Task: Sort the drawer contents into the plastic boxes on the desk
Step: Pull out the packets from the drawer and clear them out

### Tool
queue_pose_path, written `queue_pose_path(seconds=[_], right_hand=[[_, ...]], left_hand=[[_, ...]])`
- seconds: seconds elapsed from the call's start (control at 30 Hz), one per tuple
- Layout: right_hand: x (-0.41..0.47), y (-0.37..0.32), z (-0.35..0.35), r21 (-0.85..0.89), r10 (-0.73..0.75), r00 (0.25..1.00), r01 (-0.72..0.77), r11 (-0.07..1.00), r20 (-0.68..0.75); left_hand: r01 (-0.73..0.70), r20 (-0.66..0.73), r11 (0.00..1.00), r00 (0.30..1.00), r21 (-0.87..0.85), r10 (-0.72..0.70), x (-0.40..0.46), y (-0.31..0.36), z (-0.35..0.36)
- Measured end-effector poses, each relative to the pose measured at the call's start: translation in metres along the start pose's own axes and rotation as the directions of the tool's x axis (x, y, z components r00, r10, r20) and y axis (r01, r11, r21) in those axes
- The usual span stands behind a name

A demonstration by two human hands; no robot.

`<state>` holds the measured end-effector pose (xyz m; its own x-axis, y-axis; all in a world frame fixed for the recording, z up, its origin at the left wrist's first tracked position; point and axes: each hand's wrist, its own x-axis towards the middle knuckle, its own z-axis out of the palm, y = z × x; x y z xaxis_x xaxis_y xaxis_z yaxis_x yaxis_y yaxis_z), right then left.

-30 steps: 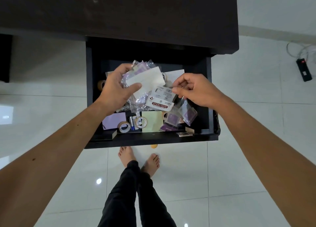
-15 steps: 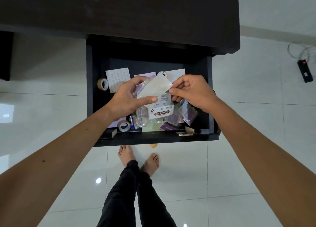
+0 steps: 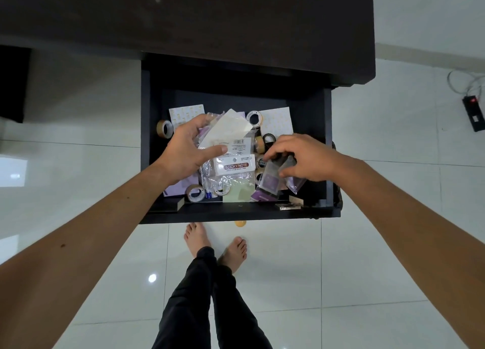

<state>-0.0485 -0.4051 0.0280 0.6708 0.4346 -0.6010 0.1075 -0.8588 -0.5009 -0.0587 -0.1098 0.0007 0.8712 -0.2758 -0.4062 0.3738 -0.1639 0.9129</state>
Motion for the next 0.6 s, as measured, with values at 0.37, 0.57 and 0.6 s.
queue_pose_path(seconds=[0.37, 0.57, 0.6], right_hand=[[-0.002, 0.002, 0.001, -0.181, -0.011, 0.999, 0.019, 0.983, 0.045], [-0.008, -0.003, -0.008, -0.104, -0.051, 0.998, 0.047, 0.994, -0.041], [-0.009, -0.006, -0.014, -0.041, -0.041, 0.997, 0.039, 0.998, -0.058]], left_hand=[[-0.058, 0.025, 0.996, 0.998, -0.061, 0.060, -0.005, -0.002, -0.001], [-0.083, 0.010, 0.994, 0.996, -0.067, 0.084, -0.007, -0.001, -0.005], [-0.099, -0.006, 0.994, 0.995, -0.048, 0.099, -0.008, 0.000, -0.007]])
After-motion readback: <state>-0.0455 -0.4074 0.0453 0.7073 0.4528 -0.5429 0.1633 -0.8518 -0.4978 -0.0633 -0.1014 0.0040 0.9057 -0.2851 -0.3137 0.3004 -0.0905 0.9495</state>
